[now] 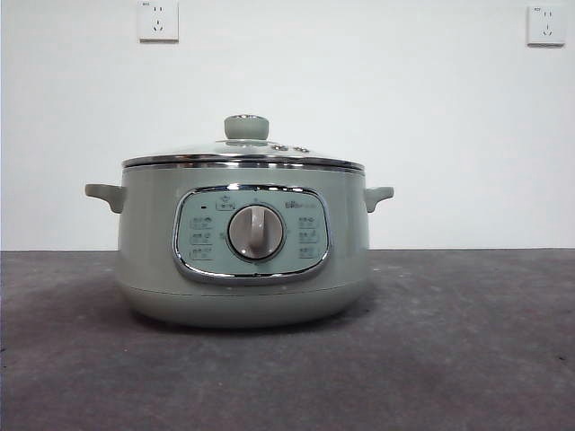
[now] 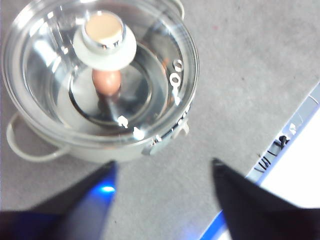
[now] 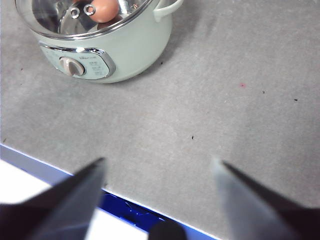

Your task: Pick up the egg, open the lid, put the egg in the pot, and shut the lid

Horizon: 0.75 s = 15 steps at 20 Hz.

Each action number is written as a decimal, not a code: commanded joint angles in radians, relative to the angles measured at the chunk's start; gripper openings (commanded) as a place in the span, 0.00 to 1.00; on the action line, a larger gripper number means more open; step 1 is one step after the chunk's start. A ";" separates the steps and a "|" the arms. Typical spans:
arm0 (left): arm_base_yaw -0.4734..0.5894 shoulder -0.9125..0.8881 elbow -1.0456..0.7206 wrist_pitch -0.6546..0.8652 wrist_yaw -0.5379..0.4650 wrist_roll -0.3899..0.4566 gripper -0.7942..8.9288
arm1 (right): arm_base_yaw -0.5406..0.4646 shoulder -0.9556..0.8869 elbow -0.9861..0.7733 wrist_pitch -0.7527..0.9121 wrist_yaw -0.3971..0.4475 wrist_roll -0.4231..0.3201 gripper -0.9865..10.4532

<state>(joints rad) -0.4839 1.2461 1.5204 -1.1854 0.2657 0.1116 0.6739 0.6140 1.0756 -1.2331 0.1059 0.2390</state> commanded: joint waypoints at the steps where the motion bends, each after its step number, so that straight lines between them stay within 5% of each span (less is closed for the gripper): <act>1: -0.002 0.001 0.000 -0.003 0.004 0.005 0.08 | 0.000 0.003 -0.009 0.003 0.004 -0.007 0.07; 15: -0.001 0.001 0.000 -0.002 0.022 0.005 0.08 | 0.000 0.005 -0.009 0.005 0.019 0.012 0.09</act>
<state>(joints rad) -0.4839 1.2465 1.5204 -1.1881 0.2871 0.1116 0.6739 0.6178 1.0756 -1.2335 0.1234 0.2436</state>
